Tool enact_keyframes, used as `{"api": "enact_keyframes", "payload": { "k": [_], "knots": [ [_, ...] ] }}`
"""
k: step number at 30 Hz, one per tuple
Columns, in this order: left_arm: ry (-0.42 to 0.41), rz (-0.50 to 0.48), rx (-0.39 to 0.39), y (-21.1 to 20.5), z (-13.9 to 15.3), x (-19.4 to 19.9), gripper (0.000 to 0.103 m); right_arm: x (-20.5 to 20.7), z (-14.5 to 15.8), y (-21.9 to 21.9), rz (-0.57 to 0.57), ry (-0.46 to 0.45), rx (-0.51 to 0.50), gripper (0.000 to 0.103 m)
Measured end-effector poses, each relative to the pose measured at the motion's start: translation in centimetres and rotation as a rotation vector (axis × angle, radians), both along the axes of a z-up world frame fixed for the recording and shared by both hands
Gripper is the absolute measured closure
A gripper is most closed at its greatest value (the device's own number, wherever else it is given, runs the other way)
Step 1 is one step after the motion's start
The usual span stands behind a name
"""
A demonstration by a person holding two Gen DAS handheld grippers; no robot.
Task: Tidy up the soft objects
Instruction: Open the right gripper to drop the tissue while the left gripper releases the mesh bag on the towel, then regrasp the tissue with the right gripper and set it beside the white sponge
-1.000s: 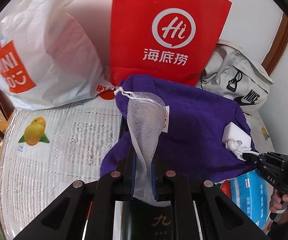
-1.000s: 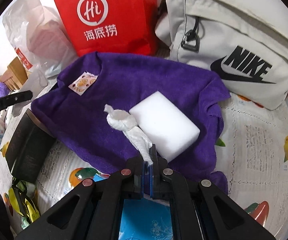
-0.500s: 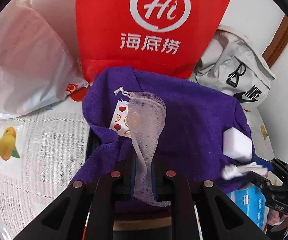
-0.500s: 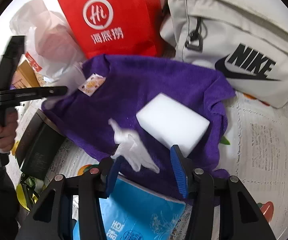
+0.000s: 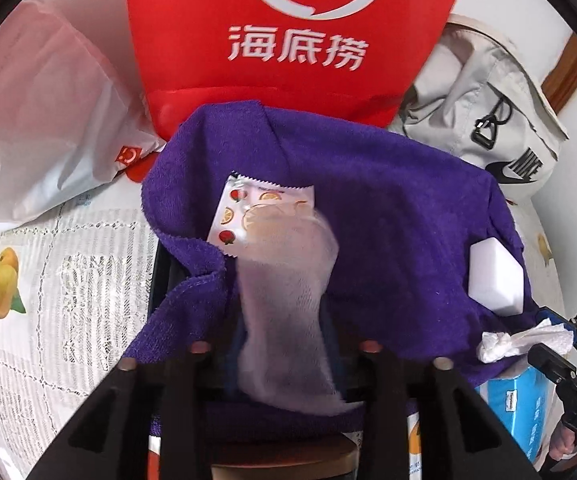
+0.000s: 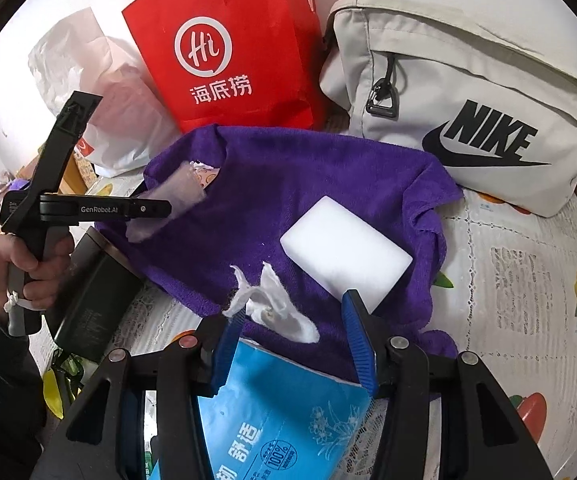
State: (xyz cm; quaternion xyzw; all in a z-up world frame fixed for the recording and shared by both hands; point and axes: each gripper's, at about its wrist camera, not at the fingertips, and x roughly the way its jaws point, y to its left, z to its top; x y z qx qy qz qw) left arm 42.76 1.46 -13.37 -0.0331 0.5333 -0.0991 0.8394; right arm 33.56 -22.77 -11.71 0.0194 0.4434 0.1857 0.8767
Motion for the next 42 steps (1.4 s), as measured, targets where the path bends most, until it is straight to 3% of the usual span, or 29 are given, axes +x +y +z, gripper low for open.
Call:
{"api": "enact_keyframes", "payload": {
  "k": [1,7,9,11,21,30,35,38,42],
  "knots": [
    [-0.006,-0.005,0.001,-0.1,0.2,-0.1,0.045,-0.2,0.1,-0.1,-0.002,-0.004,0.003,0.053],
    [-0.056,-0.009,0.015,-0.7,2.0,-1.4,0.038,-1.4,0.9,-0.3,-0.016,-0.023,-0.006,0.052],
    [-0.073,-0.008,0.015,-0.7,2.7,-2.1,0.034,-2.0,1.3,-0.4,-0.022,-0.040,-0.006,0.047],
    [-0.084,-0.003,0.020,-0.6,3.3,-2.6,0.034,-2.3,1.5,-0.4,-0.029,-0.063,-0.011,0.040],
    [-0.104,0.018,0.019,1.0,4.6,-5.1,0.034,-1.2,1.0,0.2,-0.095,-0.101,-0.105,0.040],
    [-0.093,0.015,-0.013,1.5,4.0,-6.4,0.034,1.5,2.2,0.4,-0.100,-0.085,0.026,0.040],
    [-0.088,0.003,-0.022,1.4,3.8,-6.5,0.034,1.9,4.1,-0.3,-0.116,-0.138,0.036,0.038],
    [-0.087,0.000,-0.035,1.1,3.8,-6.6,0.034,2.6,3.7,-0.5,-0.100,-0.091,0.069,0.021],
    [-0.094,-0.025,-0.025,0.3,3.9,-7.0,0.034,2.5,0.7,0.1,-0.104,-0.013,-0.047,0.021]
  ]
}}
